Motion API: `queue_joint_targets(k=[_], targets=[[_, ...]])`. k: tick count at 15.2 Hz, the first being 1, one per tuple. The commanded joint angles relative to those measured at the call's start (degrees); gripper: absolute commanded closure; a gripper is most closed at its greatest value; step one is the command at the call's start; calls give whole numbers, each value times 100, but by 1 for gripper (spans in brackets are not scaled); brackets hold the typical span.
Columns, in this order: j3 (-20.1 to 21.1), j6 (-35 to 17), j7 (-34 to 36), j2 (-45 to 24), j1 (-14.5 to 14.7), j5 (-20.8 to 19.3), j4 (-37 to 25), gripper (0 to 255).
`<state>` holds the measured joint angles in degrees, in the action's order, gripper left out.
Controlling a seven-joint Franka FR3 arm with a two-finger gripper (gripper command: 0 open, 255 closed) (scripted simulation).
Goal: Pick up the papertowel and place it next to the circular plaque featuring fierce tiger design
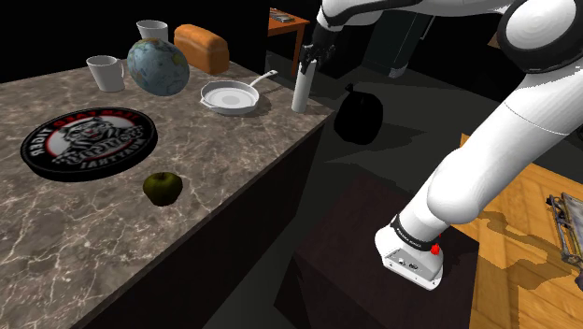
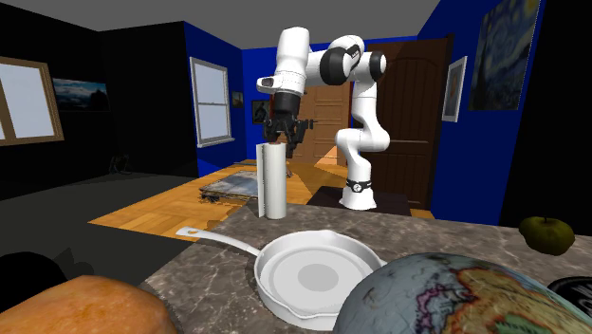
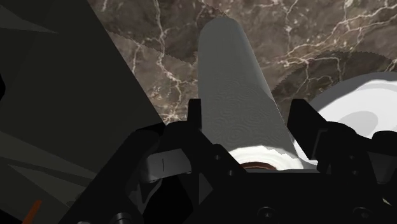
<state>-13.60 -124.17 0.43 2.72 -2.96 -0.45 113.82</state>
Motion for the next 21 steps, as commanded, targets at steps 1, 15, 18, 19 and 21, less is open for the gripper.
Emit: queue_joint_targets(k=[1,15,18,19,21], targets=[[0,1,0,0,0,1,1,255],[7,454,14,67,4,-17,-387,255],[10,683,17,84,6,-21,-599,255],[10,760,18,88,6,-22,-673,255],[12,913,18,90,7,-22,-824,255]])
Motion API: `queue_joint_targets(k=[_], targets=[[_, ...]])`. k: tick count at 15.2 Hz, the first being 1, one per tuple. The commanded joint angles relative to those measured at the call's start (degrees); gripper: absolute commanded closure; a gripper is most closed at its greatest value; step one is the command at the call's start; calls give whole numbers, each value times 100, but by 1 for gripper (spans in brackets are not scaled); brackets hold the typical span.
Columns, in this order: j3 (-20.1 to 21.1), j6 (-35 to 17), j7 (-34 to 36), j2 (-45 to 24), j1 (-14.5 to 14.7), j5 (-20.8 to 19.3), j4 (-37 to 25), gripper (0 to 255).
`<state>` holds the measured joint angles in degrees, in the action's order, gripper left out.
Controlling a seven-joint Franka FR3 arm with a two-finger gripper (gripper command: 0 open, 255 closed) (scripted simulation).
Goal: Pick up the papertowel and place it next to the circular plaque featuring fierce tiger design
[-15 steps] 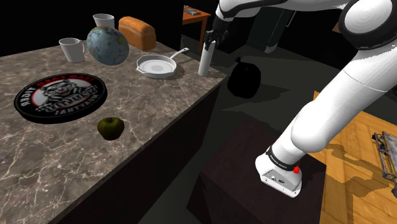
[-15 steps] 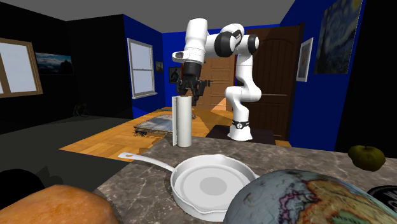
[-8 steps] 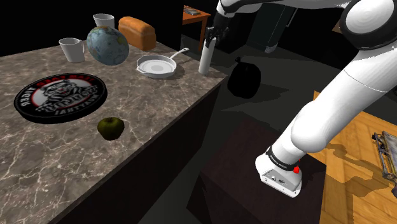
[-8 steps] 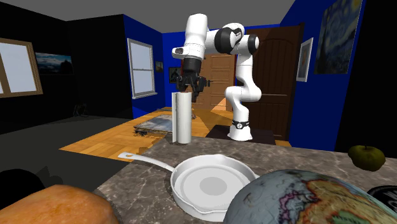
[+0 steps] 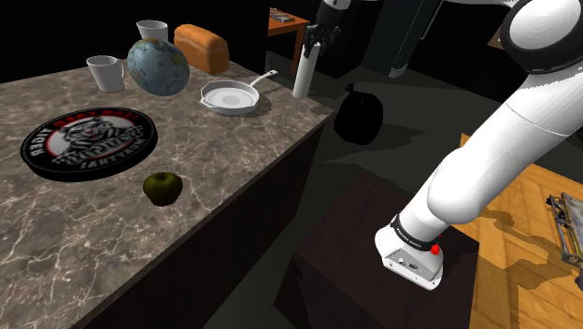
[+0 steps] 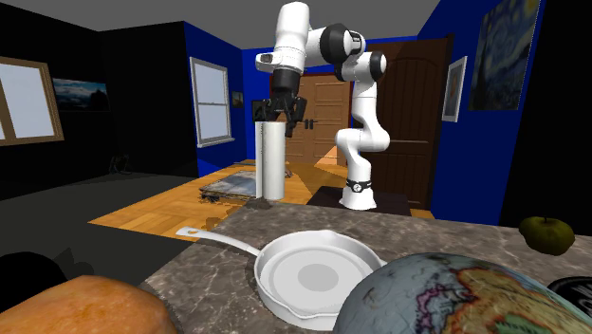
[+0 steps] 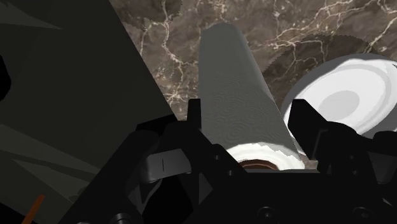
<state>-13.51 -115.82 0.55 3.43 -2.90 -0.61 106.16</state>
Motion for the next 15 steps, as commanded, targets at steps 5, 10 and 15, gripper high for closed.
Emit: queue_joint_targets(k=[5,10,15], targets=[[4,467,3,2,3,0,-463,255],[2,862,-6,-50,3,14,-909,255],[-5,1269,-21,-139,-1,38,-1402,255]])
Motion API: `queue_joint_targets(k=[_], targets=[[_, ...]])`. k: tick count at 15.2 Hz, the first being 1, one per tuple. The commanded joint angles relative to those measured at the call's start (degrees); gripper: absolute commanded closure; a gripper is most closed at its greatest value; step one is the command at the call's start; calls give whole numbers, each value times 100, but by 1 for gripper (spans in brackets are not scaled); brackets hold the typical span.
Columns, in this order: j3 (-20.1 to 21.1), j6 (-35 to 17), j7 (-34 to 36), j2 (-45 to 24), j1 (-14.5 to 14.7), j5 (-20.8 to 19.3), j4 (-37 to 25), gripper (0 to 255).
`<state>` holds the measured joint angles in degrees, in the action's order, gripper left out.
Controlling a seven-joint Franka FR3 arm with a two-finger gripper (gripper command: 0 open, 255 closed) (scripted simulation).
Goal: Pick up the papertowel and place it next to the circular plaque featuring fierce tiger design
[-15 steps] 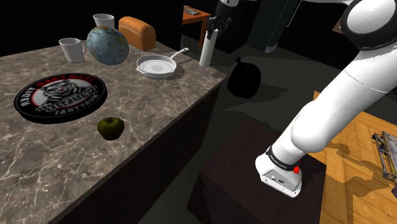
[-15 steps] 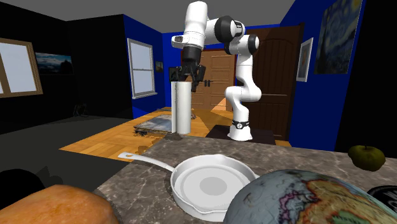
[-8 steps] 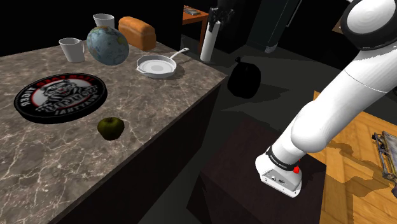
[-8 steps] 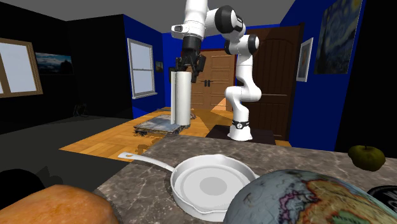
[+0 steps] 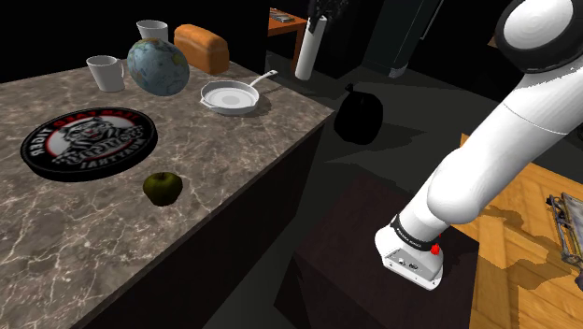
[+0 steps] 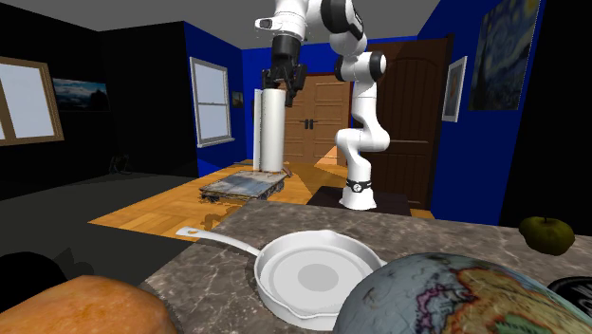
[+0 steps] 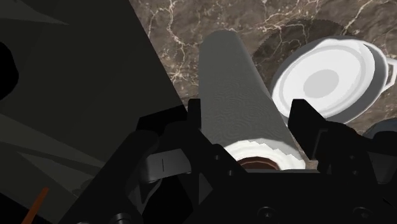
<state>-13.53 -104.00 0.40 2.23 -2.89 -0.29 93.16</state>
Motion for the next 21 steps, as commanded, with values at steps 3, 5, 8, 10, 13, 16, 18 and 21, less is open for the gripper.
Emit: queue_joint_targets(k=[3,5,8,10,13,16,18,21], targets=[[-9,337,-17,-91,-7,25,-424,255],[-14,509,-27,-149,-11,41,-651,255],[-24,772,-43,-250,-21,68,-1013,255],[-33,954,-55,-329,-29,90,-1271,255],[-47,1238,-76,-466,-47,130,-1687,255],[-65,1538,-101,-631,-72,179,-2147,255],[-78,1751,-119,-759,-95,219,-2485,255],[-102,2098,-149,-990,-144,293,-3055,255]])
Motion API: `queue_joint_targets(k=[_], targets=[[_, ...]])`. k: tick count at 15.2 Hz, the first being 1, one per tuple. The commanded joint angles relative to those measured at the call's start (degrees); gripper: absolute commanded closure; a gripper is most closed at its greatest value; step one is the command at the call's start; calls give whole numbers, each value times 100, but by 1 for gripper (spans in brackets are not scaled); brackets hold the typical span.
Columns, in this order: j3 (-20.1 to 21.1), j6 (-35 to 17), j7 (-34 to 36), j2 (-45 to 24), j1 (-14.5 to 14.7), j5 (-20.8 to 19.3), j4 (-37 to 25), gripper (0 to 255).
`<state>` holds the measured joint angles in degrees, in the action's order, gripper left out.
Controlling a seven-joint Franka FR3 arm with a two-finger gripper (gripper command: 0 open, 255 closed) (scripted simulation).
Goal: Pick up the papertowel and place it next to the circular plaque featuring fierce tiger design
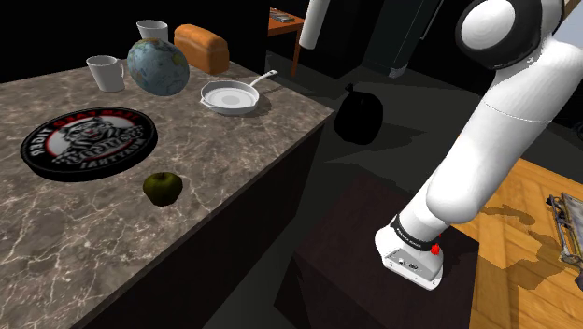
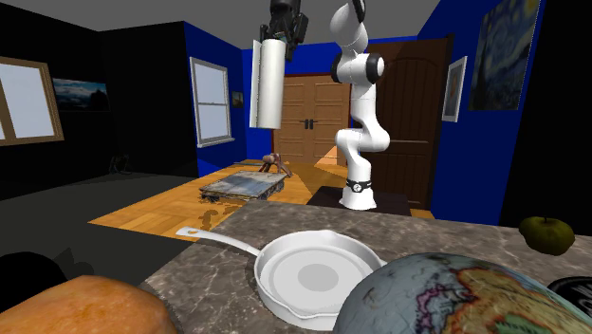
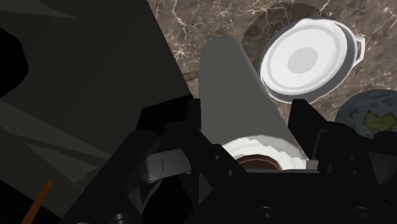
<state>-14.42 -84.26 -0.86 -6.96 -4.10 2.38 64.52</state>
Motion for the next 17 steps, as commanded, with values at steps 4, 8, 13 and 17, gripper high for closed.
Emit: queue_joint_targets(k=[4,8,13,17], targets=[[-49,673,-69,-490,-136,172,-1147,255],[37,618,183,-438,72,75,-1046,255],[317,-5,855,-40,595,-235,-33,255],[539,-375,1370,59,921,-398,449,255]])
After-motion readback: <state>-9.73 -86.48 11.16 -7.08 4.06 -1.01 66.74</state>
